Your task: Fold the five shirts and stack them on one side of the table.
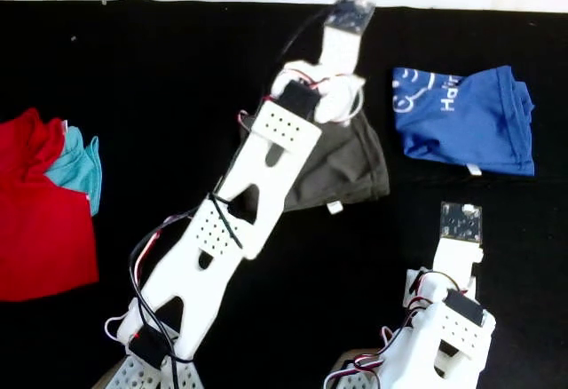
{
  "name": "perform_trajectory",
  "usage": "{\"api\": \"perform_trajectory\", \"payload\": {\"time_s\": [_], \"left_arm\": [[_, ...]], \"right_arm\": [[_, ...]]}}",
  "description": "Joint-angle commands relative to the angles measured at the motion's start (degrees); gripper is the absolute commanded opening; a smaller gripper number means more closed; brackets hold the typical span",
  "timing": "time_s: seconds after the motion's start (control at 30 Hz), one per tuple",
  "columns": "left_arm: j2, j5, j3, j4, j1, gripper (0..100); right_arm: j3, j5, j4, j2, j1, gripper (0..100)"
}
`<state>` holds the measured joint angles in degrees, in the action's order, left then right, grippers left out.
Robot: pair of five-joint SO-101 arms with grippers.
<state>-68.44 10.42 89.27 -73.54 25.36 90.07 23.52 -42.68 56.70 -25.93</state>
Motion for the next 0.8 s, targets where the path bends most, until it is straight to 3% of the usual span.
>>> {"api": "perform_trajectory", "payload": {"time_s": [0.0,0.1,0.37,0.77], "left_arm": [[3.65,-0.26,-0.48,-11.78,0.31,1],[3.56,-0.26,-0.92,-18.73,1.98,1],[3.47,-0.26,-1.01,-27.60,3.38,1],[3.74,-0.53,-8.31,-28.13,7.08,1]], "right_arm": [[1.63,-0.62,1.10,0.13,-0.40,0.5],[1.63,-0.53,1.10,0.13,-0.40,0.5],[1.63,-0.53,1.10,0.13,-0.40,0.5],[1.63,-0.53,1.10,0.13,-0.40,0.5]]}}
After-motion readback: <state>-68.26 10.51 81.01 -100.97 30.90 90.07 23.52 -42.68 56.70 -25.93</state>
